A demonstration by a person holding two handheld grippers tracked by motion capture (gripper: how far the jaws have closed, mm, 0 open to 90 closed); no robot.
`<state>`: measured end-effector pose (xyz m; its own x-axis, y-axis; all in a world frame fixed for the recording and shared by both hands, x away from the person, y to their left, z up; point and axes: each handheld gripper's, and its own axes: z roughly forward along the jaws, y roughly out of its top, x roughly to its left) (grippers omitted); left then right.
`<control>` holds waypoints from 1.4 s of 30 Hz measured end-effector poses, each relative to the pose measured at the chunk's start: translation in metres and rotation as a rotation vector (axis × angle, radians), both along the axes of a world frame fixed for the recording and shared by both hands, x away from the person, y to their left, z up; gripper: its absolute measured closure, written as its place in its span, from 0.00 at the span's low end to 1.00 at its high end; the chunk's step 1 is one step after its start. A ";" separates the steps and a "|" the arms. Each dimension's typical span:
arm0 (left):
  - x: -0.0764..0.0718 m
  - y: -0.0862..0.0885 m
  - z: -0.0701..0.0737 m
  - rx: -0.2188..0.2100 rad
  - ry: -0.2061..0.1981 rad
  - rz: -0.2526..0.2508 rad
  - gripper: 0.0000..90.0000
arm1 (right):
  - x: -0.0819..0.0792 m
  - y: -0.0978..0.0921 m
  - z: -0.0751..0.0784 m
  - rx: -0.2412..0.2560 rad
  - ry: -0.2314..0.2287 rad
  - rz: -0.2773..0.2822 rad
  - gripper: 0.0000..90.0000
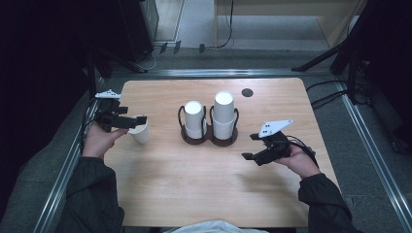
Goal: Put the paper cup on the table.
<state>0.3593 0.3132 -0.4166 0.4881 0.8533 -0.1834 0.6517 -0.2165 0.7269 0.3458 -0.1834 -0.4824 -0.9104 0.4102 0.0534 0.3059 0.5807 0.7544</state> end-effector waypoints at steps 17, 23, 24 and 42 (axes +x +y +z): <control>-0.007 -0.051 0.011 0.013 -0.010 -0.139 0.06 | 0.000 0.000 0.000 0.000 0.001 0.007 0.23; -0.014 -0.068 0.011 0.020 -0.021 -0.209 0.06 | -0.001 0.000 0.001 0.002 0.004 0.005 0.23; -0.016 -0.069 0.011 0.016 -0.018 -0.218 0.06 | -0.001 0.000 0.001 0.003 0.003 0.004 0.23; -0.034 -0.118 0.001 -0.028 -0.008 -0.373 0.06 | -0.002 0.003 0.001 0.008 0.018 0.006 0.23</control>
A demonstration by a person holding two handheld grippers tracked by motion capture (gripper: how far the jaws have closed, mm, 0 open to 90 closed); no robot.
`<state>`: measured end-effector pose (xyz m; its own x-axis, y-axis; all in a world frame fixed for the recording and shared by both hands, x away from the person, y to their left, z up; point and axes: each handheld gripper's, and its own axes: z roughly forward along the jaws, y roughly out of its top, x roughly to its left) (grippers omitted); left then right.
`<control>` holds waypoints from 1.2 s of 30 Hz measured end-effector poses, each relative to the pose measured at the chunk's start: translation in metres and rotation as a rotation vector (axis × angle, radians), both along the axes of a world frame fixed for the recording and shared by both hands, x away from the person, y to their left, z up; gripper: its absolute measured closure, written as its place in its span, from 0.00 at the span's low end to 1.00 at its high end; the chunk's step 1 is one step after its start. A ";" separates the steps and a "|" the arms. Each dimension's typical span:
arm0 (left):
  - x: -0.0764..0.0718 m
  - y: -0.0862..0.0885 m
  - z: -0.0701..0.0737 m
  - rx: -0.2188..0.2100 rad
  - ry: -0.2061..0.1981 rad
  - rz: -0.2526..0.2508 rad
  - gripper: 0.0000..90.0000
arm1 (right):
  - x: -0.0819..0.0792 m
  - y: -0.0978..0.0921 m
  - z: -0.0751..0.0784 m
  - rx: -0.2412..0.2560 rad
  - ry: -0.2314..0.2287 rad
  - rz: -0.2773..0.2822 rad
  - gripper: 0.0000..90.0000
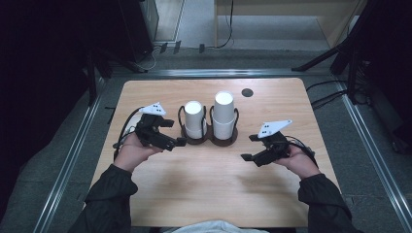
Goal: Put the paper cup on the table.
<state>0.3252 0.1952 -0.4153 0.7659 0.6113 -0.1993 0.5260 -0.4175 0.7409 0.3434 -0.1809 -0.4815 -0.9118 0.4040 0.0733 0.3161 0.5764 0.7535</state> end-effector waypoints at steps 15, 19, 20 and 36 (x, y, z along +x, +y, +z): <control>-0.010 -0.022 -0.019 0.000 -0.027 -0.034 0.07 | -0.002 0.001 0.001 -0.002 -0.005 0.006 0.23; -0.010 -0.029 -0.024 -0.004 -0.015 -0.047 0.07 | -0.002 0.003 0.000 -0.006 -0.007 0.013 0.22; -0.011 -0.030 -0.025 0.003 -0.018 -0.047 0.07 | -0.002 0.004 -0.001 -0.006 -0.005 0.014 0.23; -0.006 -0.045 -0.050 0.075 0.022 -0.091 0.07 | -0.005 0.010 -0.003 -0.025 -0.001 0.037 0.23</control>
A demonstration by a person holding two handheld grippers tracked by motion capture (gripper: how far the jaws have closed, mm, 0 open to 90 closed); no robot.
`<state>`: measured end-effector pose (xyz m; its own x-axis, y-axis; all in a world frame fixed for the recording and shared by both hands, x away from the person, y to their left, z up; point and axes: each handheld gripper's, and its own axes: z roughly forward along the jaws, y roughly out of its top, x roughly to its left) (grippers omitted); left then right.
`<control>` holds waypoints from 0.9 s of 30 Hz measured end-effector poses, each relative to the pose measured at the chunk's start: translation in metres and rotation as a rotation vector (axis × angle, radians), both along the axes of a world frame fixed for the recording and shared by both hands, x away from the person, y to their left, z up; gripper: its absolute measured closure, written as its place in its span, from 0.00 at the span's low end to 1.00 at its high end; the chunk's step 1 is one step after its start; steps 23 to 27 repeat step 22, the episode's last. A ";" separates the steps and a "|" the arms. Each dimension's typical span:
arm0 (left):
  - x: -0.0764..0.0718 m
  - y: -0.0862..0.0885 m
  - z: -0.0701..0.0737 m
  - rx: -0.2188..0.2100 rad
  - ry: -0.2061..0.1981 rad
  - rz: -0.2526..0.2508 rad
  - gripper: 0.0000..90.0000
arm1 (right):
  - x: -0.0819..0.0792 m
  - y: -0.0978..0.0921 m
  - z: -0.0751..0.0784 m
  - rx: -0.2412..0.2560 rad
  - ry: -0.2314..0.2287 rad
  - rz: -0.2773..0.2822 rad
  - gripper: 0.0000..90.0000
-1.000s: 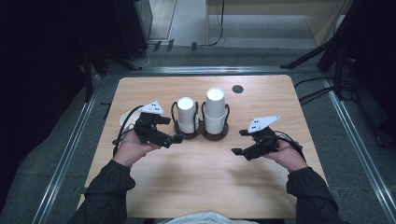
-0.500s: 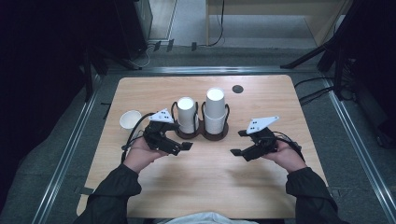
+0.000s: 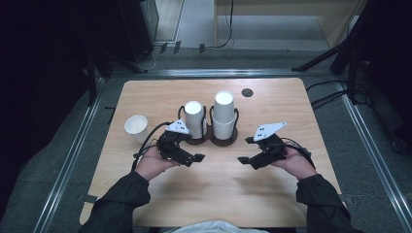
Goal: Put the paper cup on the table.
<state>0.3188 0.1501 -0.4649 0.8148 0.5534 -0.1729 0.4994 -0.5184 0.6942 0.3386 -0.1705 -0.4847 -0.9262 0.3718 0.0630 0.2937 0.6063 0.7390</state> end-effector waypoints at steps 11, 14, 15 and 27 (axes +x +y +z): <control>0.001 0.000 -0.005 0.026 0.015 -0.008 0.07 | 0.000 0.000 -0.001 -0.005 -0.003 0.003 0.23; 0.001 0.000 -0.006 0.031 0.017 -0.010 0.07 | 0.000 0.000 -0.001 -0.005 -0.003 0.004 0.23; 0.001 0.000 -0.006 0.032 0.016 -0.011 0.07 | 0.000 0.000 -0.001 -0.005 -0.003 0.004 0.23; 0.002 0.000 -0.009 0.052 0.016 -0.026 0.07 | -0.001 0.001 -0.001 -0.001 -0.012 0.012 0.23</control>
